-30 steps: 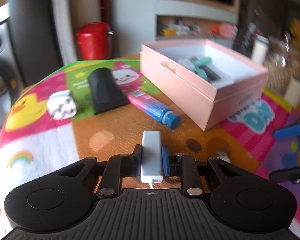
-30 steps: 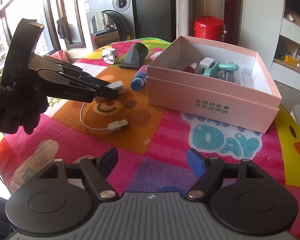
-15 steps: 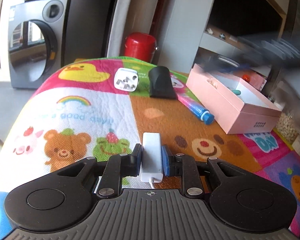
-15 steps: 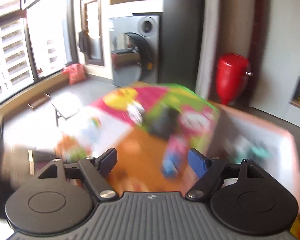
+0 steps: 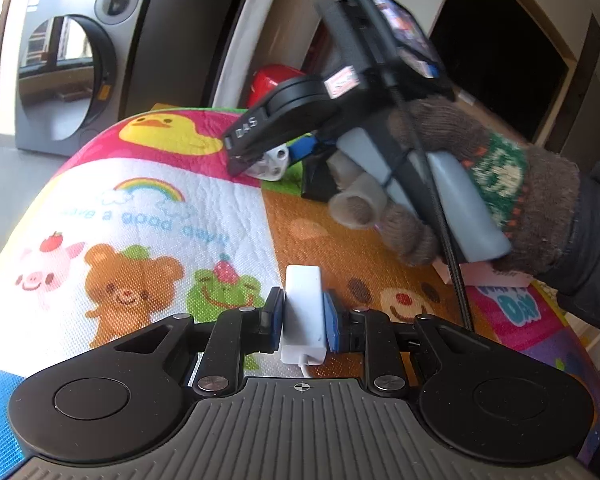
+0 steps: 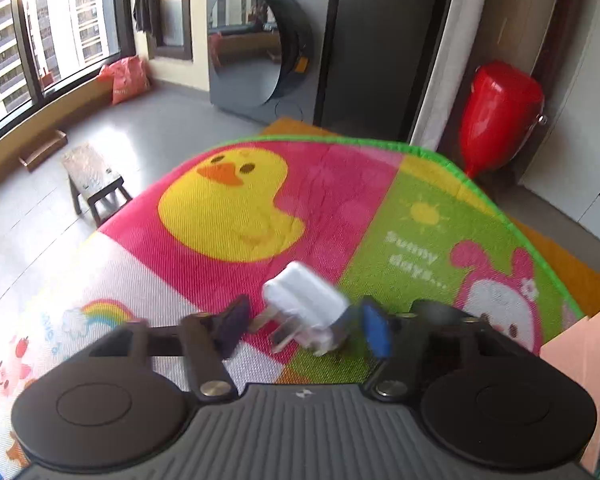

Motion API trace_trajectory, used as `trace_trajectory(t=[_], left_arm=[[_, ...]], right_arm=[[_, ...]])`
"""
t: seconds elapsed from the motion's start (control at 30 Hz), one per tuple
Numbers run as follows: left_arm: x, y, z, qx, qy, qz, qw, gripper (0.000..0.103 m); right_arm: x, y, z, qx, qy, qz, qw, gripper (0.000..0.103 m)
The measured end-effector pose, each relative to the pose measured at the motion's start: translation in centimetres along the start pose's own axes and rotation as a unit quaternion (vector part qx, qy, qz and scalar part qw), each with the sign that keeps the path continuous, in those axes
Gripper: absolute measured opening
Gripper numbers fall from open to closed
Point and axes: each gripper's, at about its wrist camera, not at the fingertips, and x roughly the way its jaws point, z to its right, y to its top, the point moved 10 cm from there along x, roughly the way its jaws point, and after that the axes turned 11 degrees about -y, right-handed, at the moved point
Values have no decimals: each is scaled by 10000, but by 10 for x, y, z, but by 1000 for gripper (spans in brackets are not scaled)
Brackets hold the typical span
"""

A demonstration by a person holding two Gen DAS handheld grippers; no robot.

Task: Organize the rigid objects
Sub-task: 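Lift both held items and carry them toward the pink box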

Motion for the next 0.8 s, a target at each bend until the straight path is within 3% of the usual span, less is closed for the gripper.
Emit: trace_trajectory(t=[0.1, 0.2, 0.23, 0.3, 0.33, 0.47, 0.57, 0.63, 0.7, 0.77, 0.8], left_arm=[[0, 0, -1, -45, -24, 4, 10000, 25], [-1, 0, -3, -94, -53, 13, 9999, 25], [-2, 0, -3, -113, -59, 18, 9999, 25], [-2, 0, -3, -103, -44, 17, 9999, 25], [-1, 0, -3, -77, -24, 10, 10000, 25], [0, 0, -1, 12, 47, -19, 10000, 25], [1, 0, 1, 50, 85, -39, 9999, 26], [1, 0, 0, 57, 103, -41, 9999, 26], [2, 0, 1, 74, 135, -44, 9999, 26], [3, -1, 2, 145, 214, -52, 9997, 26], [3, -1, 4, 195, 268, -63, 9994, 26]], right_arm=[[-27, -8, 4, 15, 110, 74, 9999, 52], [-82, -27, 9, -85, 300, 253, 9992, 48], [-102, -35, 12, -162, 290, 378, 9987, 43], [-140, -54, 22, -334, 199, 654, 9971, 20], [-156, -63, 29, -362, 145, 760, 9963, 14], [-200, -111, 60, -333, 5, 978, 9947, 14], [-203, -148, 81, -201, -220, 867, 9958, 14], [-203, -167, 89, 35, -239, 741, 9970, 18], [-206, -180, 89, 195, -11, 715, 9973, 29], [-208, -186, 83, 265, 154, 804, 9963, 53], [-209, -185, 79, 246, 259, 866, 9956, 58]])
